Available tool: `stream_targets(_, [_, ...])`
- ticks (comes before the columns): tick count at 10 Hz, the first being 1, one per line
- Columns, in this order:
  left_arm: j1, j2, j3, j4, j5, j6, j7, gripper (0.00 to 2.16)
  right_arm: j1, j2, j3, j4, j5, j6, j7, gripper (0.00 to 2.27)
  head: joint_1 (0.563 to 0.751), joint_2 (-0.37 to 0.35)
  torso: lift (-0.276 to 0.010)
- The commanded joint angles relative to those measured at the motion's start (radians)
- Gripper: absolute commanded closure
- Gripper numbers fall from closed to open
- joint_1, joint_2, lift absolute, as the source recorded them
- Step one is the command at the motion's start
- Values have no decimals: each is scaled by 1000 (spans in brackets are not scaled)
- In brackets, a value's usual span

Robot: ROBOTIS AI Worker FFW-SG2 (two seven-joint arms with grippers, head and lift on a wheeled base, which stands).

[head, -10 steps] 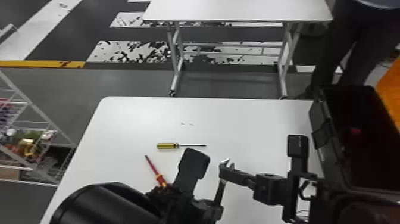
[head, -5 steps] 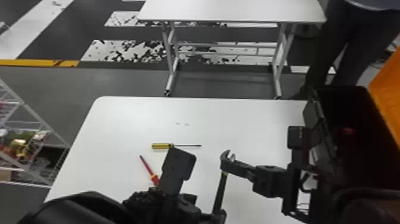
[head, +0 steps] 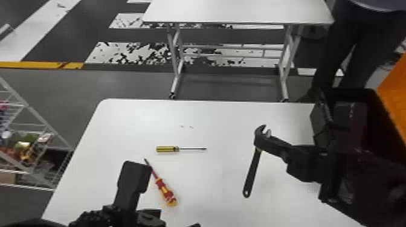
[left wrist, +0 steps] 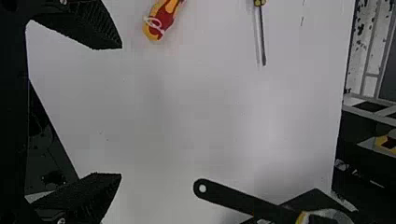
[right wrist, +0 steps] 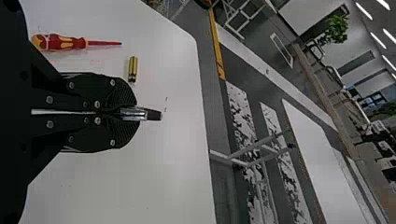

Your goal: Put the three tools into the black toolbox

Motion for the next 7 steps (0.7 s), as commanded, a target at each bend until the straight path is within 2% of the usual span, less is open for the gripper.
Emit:
stream_targets(1, [22, 5, 68, 4, 29, 1, -2, 26, -6, -32, -41, -29, -1, -1, -9, 2246, 695, 85, -51])
stream_targets(3, [50, 5, 139, 7, 52, 1, -16, 36, -35, -113, -132, -29, -23, -16, -23, 2246, 695, 54, -51])
stream_targets(4, [62, 5, 155, 9, 52, 1, -19, 36, -52, -141, -175, -25, -32, -22, -32, 2243, 695, 38, -51])
stream_targets(7, [81, 5, 175, 15, 52, 1, -18, 36, -84, -213, -282, 7, -66, -38, -43, 2246, 695, -80, -51])
